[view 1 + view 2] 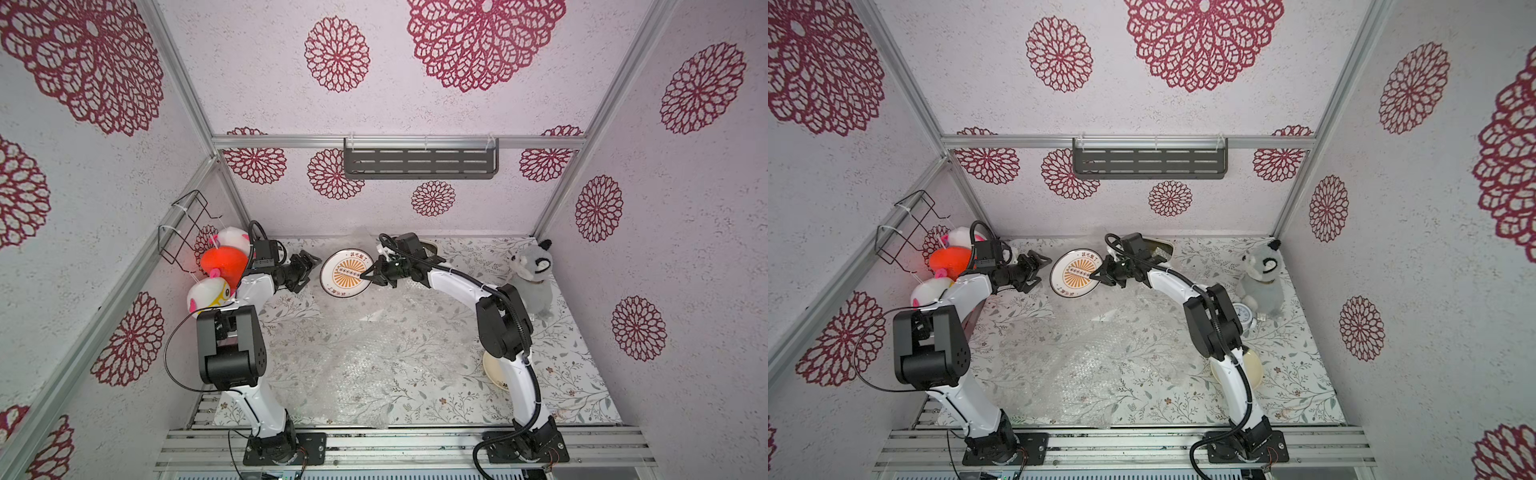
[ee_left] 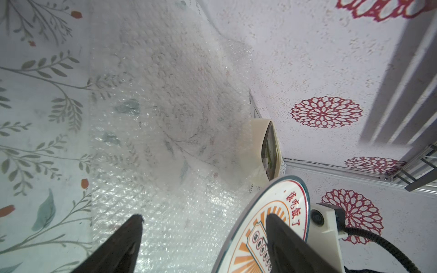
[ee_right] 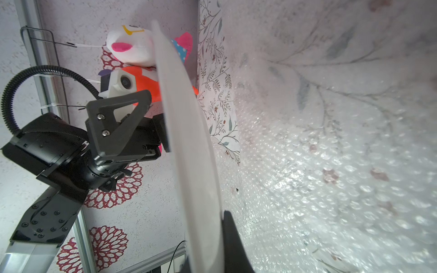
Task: Unpack dinner plates from bubble wrap
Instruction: Pick up the plate from the bubble wrap.
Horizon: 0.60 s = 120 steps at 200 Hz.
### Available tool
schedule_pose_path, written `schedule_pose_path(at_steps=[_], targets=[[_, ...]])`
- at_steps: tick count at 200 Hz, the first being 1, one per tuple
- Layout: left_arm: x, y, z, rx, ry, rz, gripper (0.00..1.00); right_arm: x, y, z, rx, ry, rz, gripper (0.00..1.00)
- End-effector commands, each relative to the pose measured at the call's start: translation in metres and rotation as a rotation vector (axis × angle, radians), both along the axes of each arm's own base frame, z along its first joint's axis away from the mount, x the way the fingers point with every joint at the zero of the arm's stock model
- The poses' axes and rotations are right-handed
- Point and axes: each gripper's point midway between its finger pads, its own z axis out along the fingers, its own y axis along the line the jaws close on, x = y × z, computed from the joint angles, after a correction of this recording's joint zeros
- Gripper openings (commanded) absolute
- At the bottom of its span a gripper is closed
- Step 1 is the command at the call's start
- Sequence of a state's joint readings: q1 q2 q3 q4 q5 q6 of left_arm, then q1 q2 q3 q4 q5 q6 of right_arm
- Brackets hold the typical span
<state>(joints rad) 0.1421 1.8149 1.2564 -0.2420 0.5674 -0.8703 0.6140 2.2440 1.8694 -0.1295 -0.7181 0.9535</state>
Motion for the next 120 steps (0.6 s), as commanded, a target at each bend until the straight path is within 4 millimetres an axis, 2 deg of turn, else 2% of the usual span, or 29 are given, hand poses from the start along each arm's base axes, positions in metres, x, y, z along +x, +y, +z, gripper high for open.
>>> schedule_pose_path(at_steps=[1,13,29,76,120], targets=[[0.000,-0.001,-0.010,-0.048,0.000,0.029,0.86,0.003,-0.009,0.049,0.049,-0.105,0.007,0.02],[-0.004,-0.003,-0.015,-0.058,0.009,0.029,0.87,0.003,-0.013,0.050,0.048,-0.108,0.005,0.02],[-0.008,-0.004,-0.009,-0.055,-0.003,0.022,0.90,0.004,-0.018,0.053,0.043,-0.116,0.003,0.02],[-0.021,-0.008,0.022,-0.046,-0.052,-0.001,0.96,0.004,-0.032,0.067,0.039,-0.139,-0.008,0.01],[-0.035,-0.016,0.053,-0.067,-0.112,-0.021,0.99,-0.004,-0.048,0.083,0.039,-0.161,-0.027,0.01]])
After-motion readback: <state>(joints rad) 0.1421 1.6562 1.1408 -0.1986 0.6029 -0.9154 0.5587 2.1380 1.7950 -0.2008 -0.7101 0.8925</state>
